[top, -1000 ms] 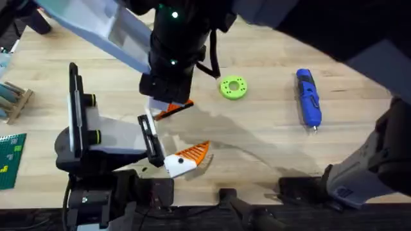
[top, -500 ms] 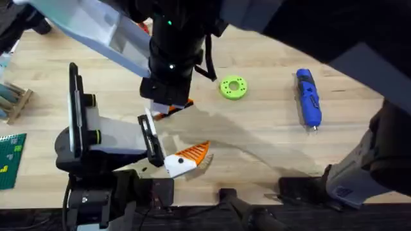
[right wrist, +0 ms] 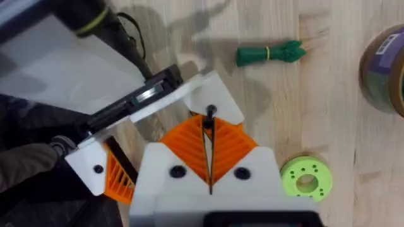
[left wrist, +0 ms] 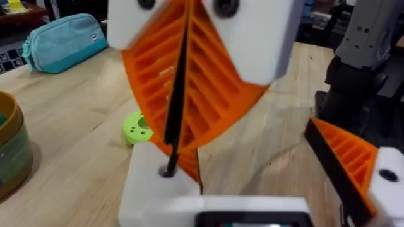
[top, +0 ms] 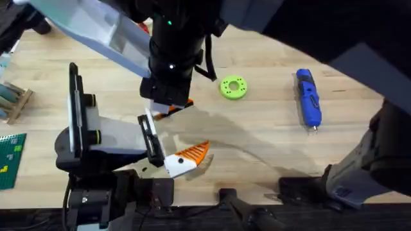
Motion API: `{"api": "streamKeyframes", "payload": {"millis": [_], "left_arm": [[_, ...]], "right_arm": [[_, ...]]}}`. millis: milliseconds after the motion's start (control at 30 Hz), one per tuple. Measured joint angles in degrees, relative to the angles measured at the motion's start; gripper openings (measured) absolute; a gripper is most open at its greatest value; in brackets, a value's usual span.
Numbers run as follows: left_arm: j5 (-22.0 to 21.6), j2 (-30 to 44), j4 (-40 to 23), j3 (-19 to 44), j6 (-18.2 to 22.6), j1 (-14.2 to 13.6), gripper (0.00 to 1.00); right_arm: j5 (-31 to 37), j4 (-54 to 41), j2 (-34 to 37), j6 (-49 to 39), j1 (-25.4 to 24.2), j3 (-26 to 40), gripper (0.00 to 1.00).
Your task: Pick up the gripper from the table and insert it into the empty holder that is missing its gripper. Then pick up a screw, insert it into the mounting hole, and use the screwdriver to tighten it. Finally, clean up the table by picking up the vegetable and placing it into the bucket.
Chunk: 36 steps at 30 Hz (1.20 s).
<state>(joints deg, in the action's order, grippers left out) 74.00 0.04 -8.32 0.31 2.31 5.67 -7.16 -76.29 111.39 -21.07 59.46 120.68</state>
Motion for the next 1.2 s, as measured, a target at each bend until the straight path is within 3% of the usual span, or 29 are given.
{"api": "streamKeyframes", "payload": {"millis": [1200], "left_arm": [[0.17, -0.01, -0.04, 0.01, -0.5, 0.0, 0.985]], "right_arm": [[-0.2, 0.48, 1.25, 0.01, 0.0, 0.07, 0.005]]}}
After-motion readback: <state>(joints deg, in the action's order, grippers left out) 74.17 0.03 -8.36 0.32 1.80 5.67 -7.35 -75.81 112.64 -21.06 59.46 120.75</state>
